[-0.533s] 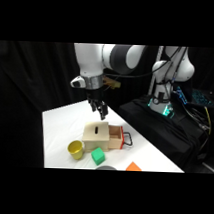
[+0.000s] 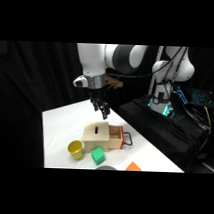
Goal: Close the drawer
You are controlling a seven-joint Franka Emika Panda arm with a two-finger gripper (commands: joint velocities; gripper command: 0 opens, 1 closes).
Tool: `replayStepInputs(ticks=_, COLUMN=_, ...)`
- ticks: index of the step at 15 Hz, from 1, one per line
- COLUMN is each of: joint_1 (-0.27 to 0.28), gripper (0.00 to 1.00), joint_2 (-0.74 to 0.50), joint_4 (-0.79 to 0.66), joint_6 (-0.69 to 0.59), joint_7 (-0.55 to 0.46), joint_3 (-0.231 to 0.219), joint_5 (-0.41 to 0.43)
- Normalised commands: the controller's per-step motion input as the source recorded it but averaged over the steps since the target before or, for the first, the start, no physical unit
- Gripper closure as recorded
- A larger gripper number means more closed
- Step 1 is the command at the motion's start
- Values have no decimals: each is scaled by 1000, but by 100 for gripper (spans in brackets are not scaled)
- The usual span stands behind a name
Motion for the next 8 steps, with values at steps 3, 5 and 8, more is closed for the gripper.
replayStepInputs(ticks=3, joint_1=71, gripper=0, joint_2=-479, joint_4=-446, joint_6=70, joint_7=333, joint_3=62, joint_5=-93)
replayStepInputs(ticks=5, joint_1=96, gripper=0, joint_2=-454, joint_4=-485, joint_6=131, joint_7=418, joint_3=95, joint_5=-117)
replayStepInputs(ticks=8, joint_1=93, gripper=0, joint_2=-394, joint_4=-480, joint_6=202, joint_7=446, joint_3=111, joint_5=-146)
